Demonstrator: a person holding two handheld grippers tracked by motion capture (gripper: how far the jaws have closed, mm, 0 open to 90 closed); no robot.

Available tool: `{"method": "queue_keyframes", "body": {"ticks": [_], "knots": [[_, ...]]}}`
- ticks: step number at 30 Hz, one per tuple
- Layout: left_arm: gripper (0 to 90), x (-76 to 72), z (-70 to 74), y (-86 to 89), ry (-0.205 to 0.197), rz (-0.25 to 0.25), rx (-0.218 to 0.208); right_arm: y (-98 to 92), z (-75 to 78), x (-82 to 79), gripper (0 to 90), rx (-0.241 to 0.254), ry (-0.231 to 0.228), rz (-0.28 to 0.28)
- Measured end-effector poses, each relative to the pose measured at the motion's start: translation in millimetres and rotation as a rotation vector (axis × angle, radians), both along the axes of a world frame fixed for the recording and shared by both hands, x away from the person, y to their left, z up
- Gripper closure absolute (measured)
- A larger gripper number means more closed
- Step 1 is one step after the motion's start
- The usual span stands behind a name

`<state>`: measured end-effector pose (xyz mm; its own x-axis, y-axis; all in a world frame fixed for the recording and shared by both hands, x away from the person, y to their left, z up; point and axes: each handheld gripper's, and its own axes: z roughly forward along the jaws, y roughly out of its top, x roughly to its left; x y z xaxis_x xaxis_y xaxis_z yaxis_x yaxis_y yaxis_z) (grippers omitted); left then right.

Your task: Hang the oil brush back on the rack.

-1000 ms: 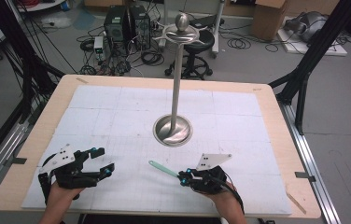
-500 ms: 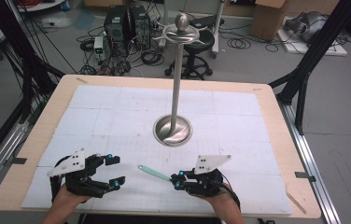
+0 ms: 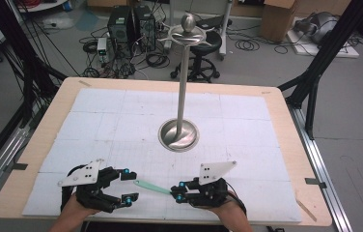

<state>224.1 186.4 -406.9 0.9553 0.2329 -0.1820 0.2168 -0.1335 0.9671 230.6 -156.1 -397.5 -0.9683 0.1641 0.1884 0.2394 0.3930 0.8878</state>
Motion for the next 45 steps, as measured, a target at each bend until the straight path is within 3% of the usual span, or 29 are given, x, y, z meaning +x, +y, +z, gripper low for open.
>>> {"method": "queue_keyframes", "body": {"ticks": [7, 16, 26, 33, 41, 45], "knots": [[44.7, -2.6, -1.2, -4.6, -0.027, -0.037, -0.001, 4.0, -0.2, -0.5, 82.0, 0.007, 0.007, 0.029], [48.8, -4.1, -2.9, -10.6, -0.033, -0.079, 0.006, 7.6, -1.0, -1.1, 82.0, 0.006, 0.016, 0.06], [62.0, -6.3, -3.2, -13.8, -0.033, -0.14, -0.009, 10.2, -1.6, -1.9, 81.9, 0.003, 0.019, 0.085], [70.1, -7.2, -2.4, -13.6, -0.029, -0.152, -0.026, 11.9, -1.3, -3.0, 81.8, 0.014, 0.028, 0.113], [75.1, -11.0, 0.1, -14.4, -0.063, -0.182, -0.035, 13.0, -2.0, -3.7, 81.6, 0.017, 0.035, 0.147], [75.4, -10.6, 4.1, -15.3, -0.035, -0.157, -0.061, 12.3, -1.0, -3.8, 79.7, 0.033, 0.038, 0.135]]}}
